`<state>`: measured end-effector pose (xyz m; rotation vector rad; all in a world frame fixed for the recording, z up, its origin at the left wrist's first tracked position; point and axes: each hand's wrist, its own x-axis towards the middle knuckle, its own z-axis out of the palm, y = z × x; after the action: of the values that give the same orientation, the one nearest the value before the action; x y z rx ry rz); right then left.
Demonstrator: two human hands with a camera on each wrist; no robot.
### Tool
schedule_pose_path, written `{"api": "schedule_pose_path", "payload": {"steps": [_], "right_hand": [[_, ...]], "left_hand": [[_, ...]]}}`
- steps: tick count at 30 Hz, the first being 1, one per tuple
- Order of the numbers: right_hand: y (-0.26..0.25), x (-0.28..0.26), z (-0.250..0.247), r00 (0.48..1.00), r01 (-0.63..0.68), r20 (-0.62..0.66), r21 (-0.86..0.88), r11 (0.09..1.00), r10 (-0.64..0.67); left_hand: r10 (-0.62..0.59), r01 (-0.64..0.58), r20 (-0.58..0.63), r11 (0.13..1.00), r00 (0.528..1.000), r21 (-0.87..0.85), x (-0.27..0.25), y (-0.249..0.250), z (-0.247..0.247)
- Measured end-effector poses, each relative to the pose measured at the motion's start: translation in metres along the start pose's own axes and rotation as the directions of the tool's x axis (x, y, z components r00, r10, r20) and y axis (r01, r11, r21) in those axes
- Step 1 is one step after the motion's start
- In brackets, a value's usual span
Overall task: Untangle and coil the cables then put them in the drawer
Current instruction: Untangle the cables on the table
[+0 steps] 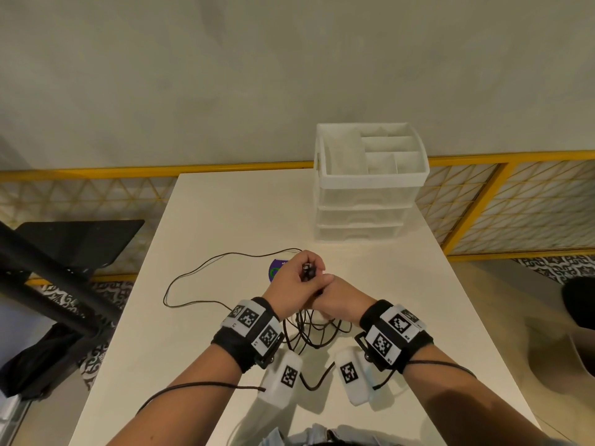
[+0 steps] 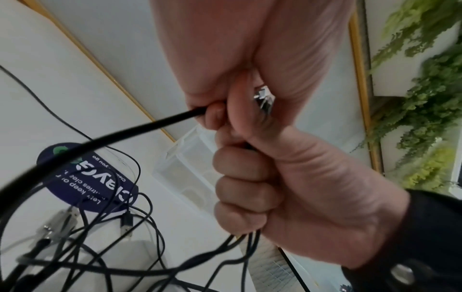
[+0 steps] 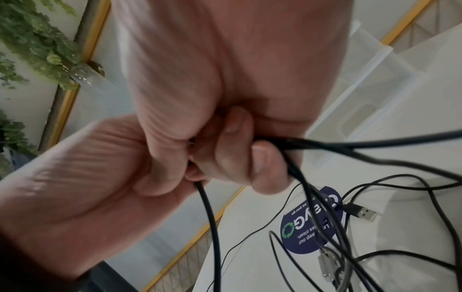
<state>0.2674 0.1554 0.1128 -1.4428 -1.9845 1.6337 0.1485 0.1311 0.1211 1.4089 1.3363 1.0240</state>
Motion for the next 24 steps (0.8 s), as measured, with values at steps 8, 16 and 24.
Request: {"api": "schedule_pose_path", "payload": {"steps": [8, 16, 24], "right_hand": [[0.006, 0.013, 0.004, 0.993, 0.04, -0.109, -0.111, 0.993, -0.052], [-0.003, 0.003, 0.005, 0.994, 0.109, 0.04, -0.107, 0.988, -0.105], [0.006, 0.002, 0.001, 0.986, 0.159, 0.018, 0.205, 0.966, -0.166]], "left_hand": [[-0.06, 0.044, -0.12, 0.99, 0.991, -0.134, 0.002, 0.003, 0.0], [-0.089, -0.003, -0.227, 0.927, 0.97, -0.374, 0.008, 0.012, 0.002], [-0.186, -0.066, -0.29, 0.729, 0.939, -0.681, 0.016, 0.014, -0.015]]}}
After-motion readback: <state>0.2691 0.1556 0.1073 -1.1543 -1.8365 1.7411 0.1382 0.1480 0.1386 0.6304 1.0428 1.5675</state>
